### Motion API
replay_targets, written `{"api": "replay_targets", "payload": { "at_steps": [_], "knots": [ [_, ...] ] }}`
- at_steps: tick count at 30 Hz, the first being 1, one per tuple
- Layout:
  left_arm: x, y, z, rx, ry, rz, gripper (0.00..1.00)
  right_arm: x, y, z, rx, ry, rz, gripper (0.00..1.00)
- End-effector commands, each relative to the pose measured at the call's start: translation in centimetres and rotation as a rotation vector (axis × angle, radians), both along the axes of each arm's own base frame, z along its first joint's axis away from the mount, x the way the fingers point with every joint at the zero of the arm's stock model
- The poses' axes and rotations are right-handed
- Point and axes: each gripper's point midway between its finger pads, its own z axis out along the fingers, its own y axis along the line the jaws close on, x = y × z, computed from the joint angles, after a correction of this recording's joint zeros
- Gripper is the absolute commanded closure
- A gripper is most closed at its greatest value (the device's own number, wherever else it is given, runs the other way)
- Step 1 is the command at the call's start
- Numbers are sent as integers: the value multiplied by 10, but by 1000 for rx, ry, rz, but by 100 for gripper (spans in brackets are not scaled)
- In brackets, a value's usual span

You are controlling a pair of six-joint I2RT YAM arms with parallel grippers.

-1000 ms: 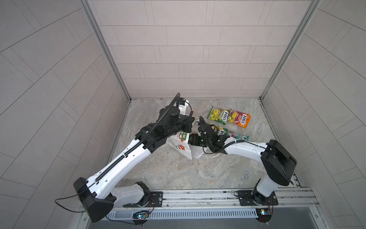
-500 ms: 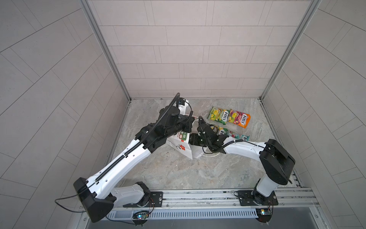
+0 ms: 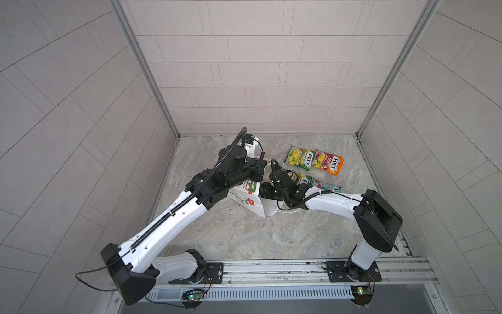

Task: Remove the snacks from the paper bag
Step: 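Reach down and grasp the green Spring Tea packet with the right gripper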

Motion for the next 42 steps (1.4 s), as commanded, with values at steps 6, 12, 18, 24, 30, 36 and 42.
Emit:
{"api": "replay_targets", "payload": {
  "at_steps": [6,12,18,24,30,36,42],
  "knots": [
    [-1,-6,16,-51,-41,-24,100,10,-5,-2,-31,6,-69,58],
    [-2,-7,18,-53,-42,-31,100,14,1,0,-29,7,-59,63],
    [-1,-8,17,-51,-41,-32,100,19,-5,-2,-69,6,-94,54],
    [-1,-10,18,-53,-40,-40,100,24,8,2,-51,4,-55,52],
    [-1,-10,17,-49,-37,-42,100,26,16,2,-48,9,-31,63],
    [-1,-8,15,-40,-36,-36,100,26,14,8,-69,-20,-8,100],
    [0,0,11,-12,-38,-6,100,21,3,25,-80,-70,5,100]
  ]
}}
